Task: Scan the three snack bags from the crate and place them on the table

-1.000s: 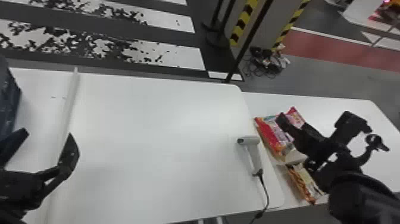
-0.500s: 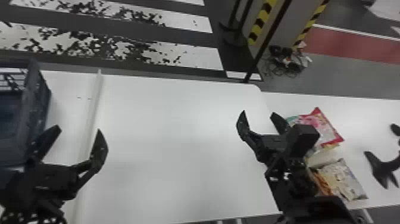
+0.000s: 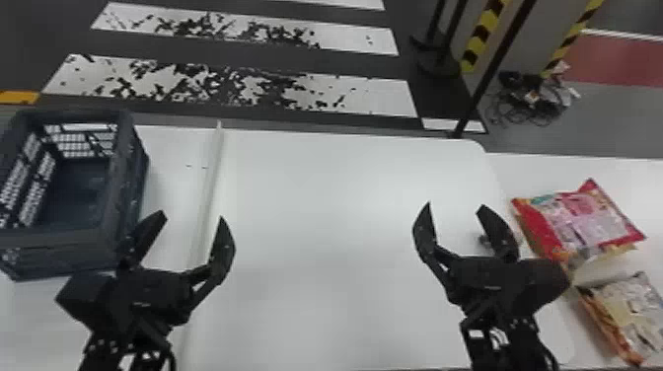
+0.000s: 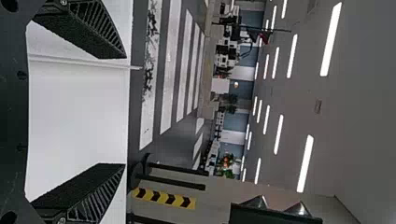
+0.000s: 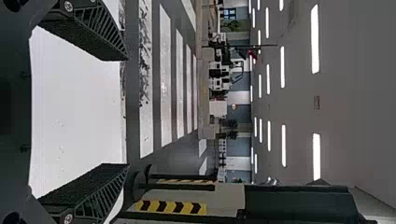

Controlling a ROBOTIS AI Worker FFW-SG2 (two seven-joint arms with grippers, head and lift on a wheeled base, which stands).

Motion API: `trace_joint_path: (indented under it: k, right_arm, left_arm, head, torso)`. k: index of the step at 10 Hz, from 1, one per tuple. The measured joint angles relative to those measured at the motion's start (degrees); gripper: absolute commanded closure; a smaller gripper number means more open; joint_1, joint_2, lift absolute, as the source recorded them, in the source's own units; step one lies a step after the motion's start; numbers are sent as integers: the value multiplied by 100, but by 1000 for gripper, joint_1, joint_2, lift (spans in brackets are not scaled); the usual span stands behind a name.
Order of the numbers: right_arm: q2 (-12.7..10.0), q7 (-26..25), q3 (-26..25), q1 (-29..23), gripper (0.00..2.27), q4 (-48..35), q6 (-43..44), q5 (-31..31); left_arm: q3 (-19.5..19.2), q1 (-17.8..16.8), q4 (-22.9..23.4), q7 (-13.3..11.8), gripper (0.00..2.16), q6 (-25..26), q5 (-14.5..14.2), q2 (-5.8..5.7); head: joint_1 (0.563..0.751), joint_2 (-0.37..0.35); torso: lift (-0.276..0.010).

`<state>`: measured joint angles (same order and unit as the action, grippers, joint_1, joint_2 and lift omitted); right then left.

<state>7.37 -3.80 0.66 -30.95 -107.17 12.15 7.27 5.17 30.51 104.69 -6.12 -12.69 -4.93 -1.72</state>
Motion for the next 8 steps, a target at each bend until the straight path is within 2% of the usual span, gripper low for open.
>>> trace_joint_path:
  k: [3,8]
  right_arm:
    - [-26,-6,110,-144,80,73,146,-50]
    - [-9,-6,137,-98,80,152,200,-41]
  left_arm:
    - [2,-50,-15,5,39,-4,9,-1]
    - [64,-172,-78,67,39,126,126,13]
  head:
    - [695,-115]
    - [695,-120]
  torso:
    - [-62]
    - [-62]
